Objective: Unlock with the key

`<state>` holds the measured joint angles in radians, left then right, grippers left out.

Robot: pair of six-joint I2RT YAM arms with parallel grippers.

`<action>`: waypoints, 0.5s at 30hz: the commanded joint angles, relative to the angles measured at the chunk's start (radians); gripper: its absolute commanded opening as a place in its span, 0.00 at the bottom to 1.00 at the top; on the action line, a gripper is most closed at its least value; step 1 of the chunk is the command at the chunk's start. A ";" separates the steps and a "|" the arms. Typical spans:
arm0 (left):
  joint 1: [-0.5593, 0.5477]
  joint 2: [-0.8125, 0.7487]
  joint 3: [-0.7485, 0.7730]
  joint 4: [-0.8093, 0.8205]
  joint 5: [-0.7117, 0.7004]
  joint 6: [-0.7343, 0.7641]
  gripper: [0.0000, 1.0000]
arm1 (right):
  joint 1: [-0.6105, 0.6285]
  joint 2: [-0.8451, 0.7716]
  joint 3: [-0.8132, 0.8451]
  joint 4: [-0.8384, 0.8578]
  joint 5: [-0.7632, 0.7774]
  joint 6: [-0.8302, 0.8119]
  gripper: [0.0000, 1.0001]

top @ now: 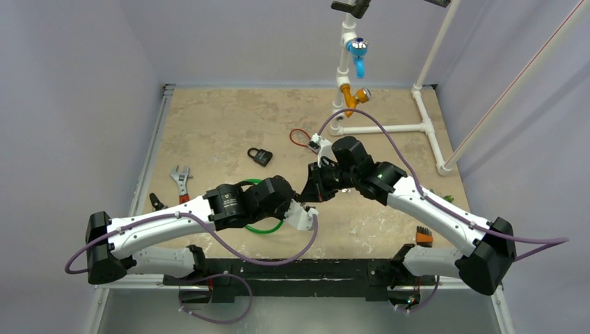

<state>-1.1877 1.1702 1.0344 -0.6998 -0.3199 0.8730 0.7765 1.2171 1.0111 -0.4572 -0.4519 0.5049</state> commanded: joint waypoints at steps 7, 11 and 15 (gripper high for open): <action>-0.029 -0.010 0.057 0.172 0.016 -0.027 0.00 | 0.026 -0.024 0.046 0.077 0.072 0.043 0.00; -0.029 -0.021 0.079 0.165 0.034 -0.047 0.00 | 0.026 -0.024 0.016 0.080 0.082 0.040 0.00; -0.029 -0.043 0.106 0.133 0.078 -0.067 0.00 | 0.026 -0.033 -0.011 0.089 0.102 0.033 0.00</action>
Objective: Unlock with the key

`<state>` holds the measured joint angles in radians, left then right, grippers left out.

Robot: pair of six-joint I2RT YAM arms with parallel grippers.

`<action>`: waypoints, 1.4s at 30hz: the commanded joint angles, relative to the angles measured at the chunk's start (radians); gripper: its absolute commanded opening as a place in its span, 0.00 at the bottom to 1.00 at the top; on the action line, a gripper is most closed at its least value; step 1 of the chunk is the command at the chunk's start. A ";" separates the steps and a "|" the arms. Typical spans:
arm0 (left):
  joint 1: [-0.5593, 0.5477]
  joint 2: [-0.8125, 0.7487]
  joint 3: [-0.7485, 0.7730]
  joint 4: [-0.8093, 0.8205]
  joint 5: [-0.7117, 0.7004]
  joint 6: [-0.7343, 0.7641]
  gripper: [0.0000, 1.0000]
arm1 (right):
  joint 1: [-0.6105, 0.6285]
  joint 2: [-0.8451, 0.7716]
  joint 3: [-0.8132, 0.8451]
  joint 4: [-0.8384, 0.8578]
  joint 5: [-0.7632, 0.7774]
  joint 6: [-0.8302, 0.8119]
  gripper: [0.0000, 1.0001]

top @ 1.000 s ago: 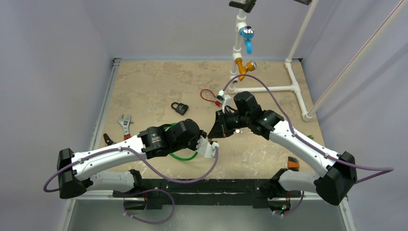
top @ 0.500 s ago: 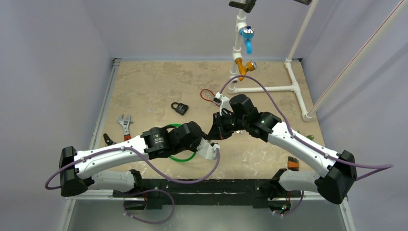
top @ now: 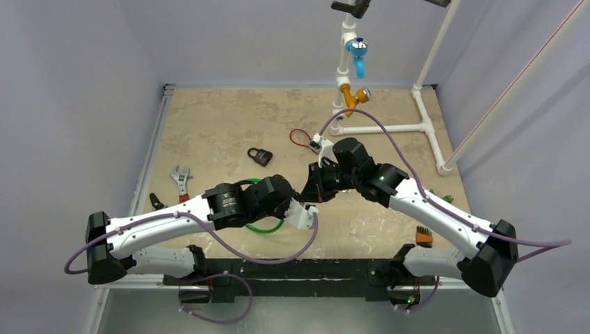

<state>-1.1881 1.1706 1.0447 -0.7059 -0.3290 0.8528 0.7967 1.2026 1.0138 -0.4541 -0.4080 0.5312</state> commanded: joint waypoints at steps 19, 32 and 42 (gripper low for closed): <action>-0.031 -0.052 0.108 0.095 0.110 -0.076 0.00 | 0.007 -0.049 0.039 0.092 0.058 0.010 0.21; -0.030 -0.044 0.100 0.056 0.107 -0.095 0.00 | 0.008 -0.059 0.067 0.073 0.055 -0.007 0.58; -0.030 -0.030 0.093 0.057 0.093 -0.110 0.00 | 0.008 -0.073 0.084 0.103 0.006 0.006 0.65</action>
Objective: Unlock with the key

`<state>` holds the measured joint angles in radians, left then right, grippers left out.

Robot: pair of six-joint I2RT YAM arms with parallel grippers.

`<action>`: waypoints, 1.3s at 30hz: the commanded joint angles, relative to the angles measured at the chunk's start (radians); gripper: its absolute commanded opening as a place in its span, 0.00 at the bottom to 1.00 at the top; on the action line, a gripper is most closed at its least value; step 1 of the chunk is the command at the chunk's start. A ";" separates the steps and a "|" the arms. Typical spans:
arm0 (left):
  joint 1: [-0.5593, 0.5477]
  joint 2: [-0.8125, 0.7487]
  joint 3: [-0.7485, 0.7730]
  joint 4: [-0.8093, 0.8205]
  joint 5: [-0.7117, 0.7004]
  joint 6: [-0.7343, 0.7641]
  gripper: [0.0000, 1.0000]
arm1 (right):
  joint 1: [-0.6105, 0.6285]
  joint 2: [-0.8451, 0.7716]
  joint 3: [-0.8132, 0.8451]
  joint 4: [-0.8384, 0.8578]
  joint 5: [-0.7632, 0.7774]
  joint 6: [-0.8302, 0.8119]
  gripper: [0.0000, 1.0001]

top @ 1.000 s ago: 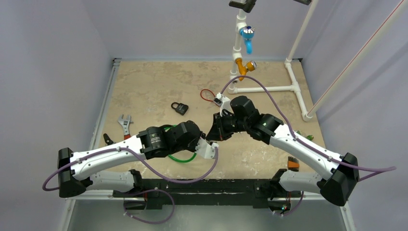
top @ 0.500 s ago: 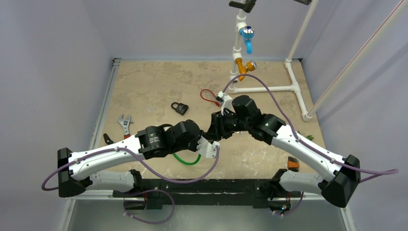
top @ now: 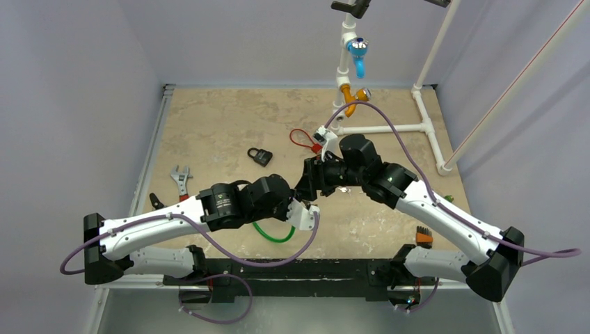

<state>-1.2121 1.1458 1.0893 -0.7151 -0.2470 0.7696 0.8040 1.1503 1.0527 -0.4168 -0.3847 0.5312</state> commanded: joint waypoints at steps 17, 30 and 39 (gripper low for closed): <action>-0.006 -0.012 0.049 0.065 0.005 -0.025 0.00 | 0.001 0.045 0.022 0.023 -0.047 -0.032 0.30; -0.006 0.000 0.055 0.078 -0.003 -0.009 0.00 | 0.001 0.093 0.058 -0.021 -0.116 -0.077 0.39; -0.006 0.003 0.082 0.038 -0.008 -0.031 0.05 | 0.001 0.064 0.049 -0.022 -0.067 -0.093 0.00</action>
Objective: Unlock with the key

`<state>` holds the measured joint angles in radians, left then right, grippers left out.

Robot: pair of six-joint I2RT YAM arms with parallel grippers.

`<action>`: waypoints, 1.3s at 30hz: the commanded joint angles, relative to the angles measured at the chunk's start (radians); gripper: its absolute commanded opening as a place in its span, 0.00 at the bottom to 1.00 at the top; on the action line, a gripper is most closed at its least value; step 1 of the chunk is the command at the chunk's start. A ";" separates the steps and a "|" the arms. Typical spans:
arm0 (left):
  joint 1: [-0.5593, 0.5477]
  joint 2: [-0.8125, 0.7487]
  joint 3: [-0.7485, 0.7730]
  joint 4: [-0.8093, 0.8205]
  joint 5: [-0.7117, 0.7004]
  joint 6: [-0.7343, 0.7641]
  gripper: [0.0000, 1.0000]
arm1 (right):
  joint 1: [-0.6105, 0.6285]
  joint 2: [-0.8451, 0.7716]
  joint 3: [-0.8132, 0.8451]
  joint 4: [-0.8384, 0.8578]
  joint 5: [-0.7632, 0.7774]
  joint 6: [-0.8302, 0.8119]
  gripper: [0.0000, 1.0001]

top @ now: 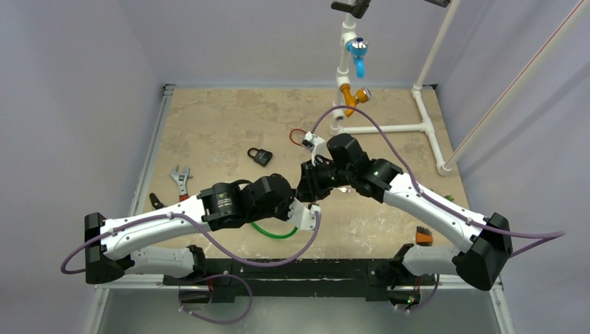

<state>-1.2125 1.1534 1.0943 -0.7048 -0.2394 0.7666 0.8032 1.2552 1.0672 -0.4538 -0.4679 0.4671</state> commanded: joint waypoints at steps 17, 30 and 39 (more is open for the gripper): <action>0.333 -0.261 -0.039 0.020 0.695 -0.393 1.00 | 0.013 -0.103 0.101 0.033 -0.056 -0.126 0.00; 0.461 -0.068 0.043 0.023 0.924 -0.353 0.93 | 0.060 -0.106 0.144 0.014 -0.061 -0.165 0.00; 0.460 -0.043 0.073 -0.065 1.031 -0.327 0.12 | 0.067 -0.093 0.147 0.022 -0.060 -0.177 0.00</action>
<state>-0.7486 1.1072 1.1229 -0.7456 0.7048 0.4259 0.8654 1.1816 1.1564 -0.5011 -0.5182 0.3099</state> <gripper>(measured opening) 0.291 0.227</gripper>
